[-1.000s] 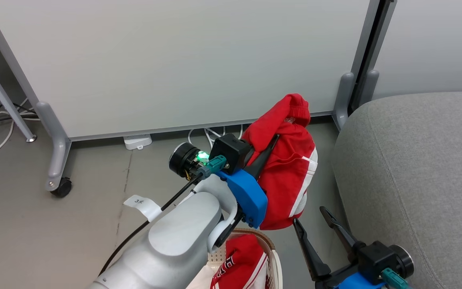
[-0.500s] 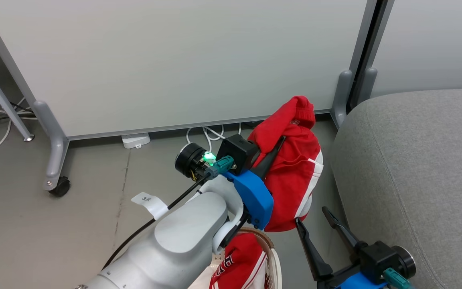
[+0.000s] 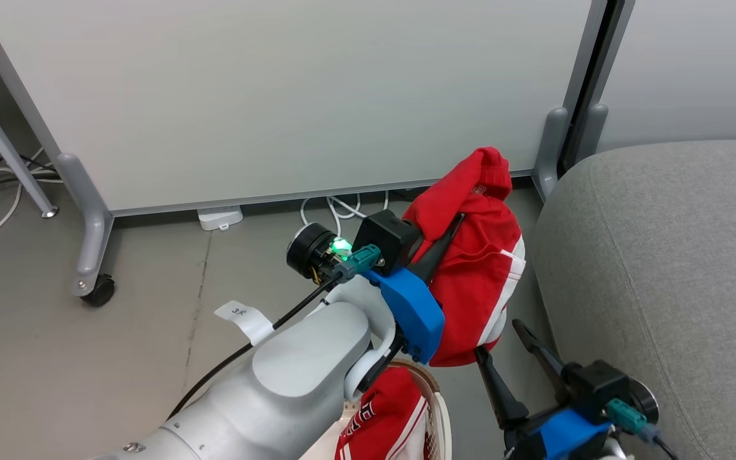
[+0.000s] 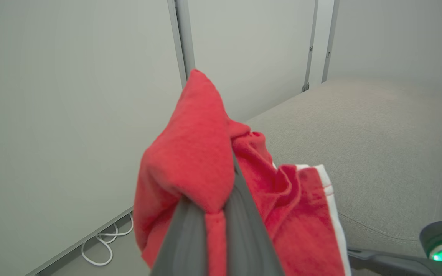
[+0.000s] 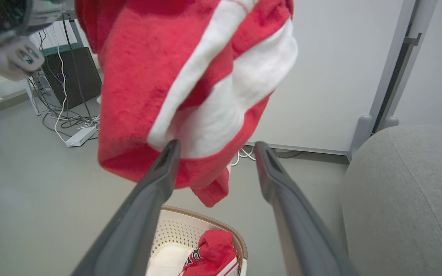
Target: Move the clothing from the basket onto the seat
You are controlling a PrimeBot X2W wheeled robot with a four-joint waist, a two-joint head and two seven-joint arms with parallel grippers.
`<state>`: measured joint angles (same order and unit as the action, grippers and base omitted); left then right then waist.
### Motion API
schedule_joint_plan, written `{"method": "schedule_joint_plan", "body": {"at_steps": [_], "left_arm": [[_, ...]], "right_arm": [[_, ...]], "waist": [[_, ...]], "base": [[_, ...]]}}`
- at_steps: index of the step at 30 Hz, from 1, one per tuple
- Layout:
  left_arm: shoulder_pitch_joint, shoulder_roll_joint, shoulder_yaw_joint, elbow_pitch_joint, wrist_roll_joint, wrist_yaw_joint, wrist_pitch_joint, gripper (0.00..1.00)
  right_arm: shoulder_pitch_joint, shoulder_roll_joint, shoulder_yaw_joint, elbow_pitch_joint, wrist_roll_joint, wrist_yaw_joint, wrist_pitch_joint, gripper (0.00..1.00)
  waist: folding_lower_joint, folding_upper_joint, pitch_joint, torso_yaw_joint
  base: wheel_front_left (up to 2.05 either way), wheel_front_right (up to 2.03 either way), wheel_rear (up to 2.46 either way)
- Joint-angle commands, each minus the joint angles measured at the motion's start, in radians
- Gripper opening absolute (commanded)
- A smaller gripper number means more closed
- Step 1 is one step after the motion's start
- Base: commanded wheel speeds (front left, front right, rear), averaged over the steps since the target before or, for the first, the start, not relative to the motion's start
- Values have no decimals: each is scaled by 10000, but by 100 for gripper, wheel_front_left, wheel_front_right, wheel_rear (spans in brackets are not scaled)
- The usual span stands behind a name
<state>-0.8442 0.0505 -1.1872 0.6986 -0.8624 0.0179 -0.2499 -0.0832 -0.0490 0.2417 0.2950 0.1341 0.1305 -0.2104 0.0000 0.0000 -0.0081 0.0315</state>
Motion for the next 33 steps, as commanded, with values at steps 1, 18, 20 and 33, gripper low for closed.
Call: {"method": "schedule_joint_plan", "body": {"at_steps": [1,18,20,33], "left_arm": [[-150,-1,-66,-34,-48,51,-90,0],[-361,-2,-479,-160,-477,130,-162,0],[-381,-1,-505,-149,-528,136,-166,0],[-229,-1,-506,-83,-575,120,-169,0]], "right_arm": [[-201,-25,2,92,70,5,41,100],[-2484,-25,898,2081,540,5,250,0],[-2580,-25,900,2222,534,5,167,0],[-2637,-25,916,2594,518,5,-71,0]], "waist": [[0,0,18,5],[0,0,118,67],[0,0,108,75],[0,0,-8,24]], "base": [[0,0,0],[0,0,0],[0,0,0],[0,0,0]]}}
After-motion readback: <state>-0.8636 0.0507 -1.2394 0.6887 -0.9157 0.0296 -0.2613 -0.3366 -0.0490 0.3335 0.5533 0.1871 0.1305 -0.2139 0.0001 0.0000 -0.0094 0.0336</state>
